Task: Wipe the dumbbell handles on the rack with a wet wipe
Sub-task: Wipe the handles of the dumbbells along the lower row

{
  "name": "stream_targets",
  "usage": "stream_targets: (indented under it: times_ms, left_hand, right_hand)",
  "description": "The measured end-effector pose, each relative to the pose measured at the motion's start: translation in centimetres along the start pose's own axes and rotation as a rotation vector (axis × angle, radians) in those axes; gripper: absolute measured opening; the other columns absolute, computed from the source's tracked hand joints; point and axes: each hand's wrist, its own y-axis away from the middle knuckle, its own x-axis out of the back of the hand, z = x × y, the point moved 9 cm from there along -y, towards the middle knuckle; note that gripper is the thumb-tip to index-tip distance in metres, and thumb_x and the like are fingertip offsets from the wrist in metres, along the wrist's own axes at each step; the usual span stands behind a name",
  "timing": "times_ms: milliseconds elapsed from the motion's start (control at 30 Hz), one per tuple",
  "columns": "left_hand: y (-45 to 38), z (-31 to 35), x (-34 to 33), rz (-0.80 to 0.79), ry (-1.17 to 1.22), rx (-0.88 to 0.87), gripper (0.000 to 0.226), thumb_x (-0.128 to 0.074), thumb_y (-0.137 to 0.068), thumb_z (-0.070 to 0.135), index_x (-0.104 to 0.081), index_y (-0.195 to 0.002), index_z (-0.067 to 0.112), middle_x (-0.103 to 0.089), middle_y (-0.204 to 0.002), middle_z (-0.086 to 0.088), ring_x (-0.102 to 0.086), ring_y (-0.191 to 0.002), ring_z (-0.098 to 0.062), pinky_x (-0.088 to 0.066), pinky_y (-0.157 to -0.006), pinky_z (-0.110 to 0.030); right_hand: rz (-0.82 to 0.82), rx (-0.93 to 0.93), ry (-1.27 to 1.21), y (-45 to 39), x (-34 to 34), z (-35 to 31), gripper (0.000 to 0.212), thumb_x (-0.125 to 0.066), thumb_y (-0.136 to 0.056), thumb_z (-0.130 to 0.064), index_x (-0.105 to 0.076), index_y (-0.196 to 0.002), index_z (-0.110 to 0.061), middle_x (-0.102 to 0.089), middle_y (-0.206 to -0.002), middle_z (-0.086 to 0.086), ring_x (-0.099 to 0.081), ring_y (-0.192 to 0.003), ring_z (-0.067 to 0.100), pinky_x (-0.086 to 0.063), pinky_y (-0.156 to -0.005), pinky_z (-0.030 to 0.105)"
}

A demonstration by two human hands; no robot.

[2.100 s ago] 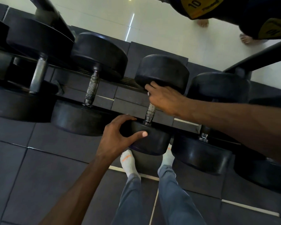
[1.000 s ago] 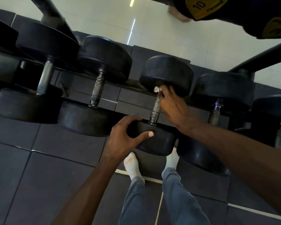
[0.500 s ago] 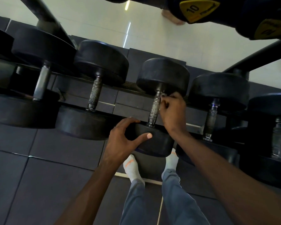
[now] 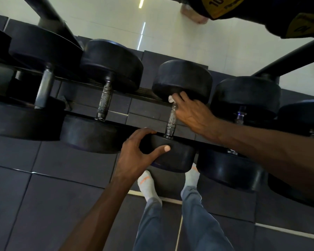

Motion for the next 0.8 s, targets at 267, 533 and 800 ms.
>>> stream_targets:
  times_ms: [267,533,800]
  left_hand:
    - [0.0,-0.1,0.1,-0.024,0.01,0.007,0.065,-0.074,-0.074,0.07,-0.065,-0.124,0.03,-0.062,-0.125,0.017,-0.058,-0.118,0.001,-0.055,-0.096,-0.027]
    - [0.0,0.0,0.0,-0.002,0.031,0.007,0.058,-0.08,-0.075,0.062,-0.068,-0.12,0.027,-0.065,-0.122,0.013,-0.062,-0.118,-0.007,-0.056,-0.097,-0.037]
    - [0.0,-0.2,-0.1,-0.013,0.041,0.028,0.062,-0.08,-0.073,0.065,-0.067,-0.121,0.03,-0.065,-0.123,0.015,-0.061,-0.119,-0.007,-0.056,-0.097,-0.042]
  right_hand:
    - [0.29,-1.231,-1.502,7.0,-6.9,3.9,0.013,-0.076,-0.086,-0.004,-0.078,-0.099,-0.004,-0.075,-0.092,0.015,-0.07,-0.077,0.018,-0.054,-0.073,0.022]
    - [0.292,-1.371,-1.984,3.2,-6.6,2.2,0.026,-0.068,-0.074,0.014,-0.068,-0.071,-0.011,-0.063,-0.074,0.003,-0.06,-0.077,0.018,-0.054,-0.082,0.033]
    - [0.341,-1.602,-1.655,4.7,-9.2,2.5,0.029,-0.095,-0.062,-0.036,-0.079,-0.079,-0.019,-0.078,-0.076,0.003,-0.076,-0.074,0.02,-0.063,-0.074,0.044]
